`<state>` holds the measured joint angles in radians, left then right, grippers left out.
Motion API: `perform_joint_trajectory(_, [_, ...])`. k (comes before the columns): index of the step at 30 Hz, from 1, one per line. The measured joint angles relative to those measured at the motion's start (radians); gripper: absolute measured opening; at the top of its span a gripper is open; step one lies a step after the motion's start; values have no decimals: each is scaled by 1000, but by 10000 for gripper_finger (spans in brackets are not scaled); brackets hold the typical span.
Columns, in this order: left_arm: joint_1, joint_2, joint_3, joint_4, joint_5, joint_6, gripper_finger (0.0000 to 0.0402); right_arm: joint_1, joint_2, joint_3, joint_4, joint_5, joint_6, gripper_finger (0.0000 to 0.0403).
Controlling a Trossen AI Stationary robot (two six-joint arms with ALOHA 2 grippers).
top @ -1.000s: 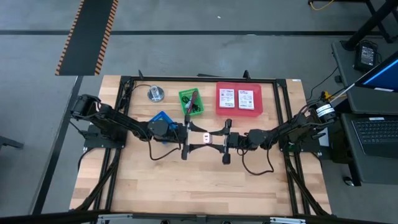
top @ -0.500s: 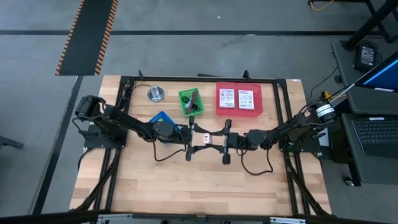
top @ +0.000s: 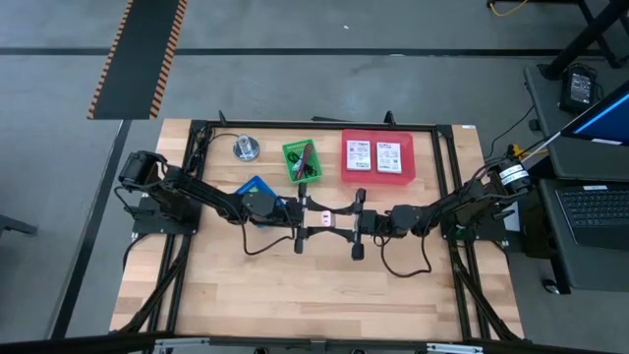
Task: Pick and place items into bin
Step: Put the pink charger adapter into the blue bin
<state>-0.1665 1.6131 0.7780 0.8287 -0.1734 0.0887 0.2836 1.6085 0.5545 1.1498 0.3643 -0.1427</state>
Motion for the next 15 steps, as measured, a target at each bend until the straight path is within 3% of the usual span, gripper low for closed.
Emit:
perform_joint_trajectory(7, [1, -1, 1, -17, 2, 0, 190, 1, 0, 0, -2, 0, 3, 166])
perform_joint_trajectory(15, [1, -42, 0, -87, 13, 12, 190, 2, 0, 1, -7, -2, 30, 240])
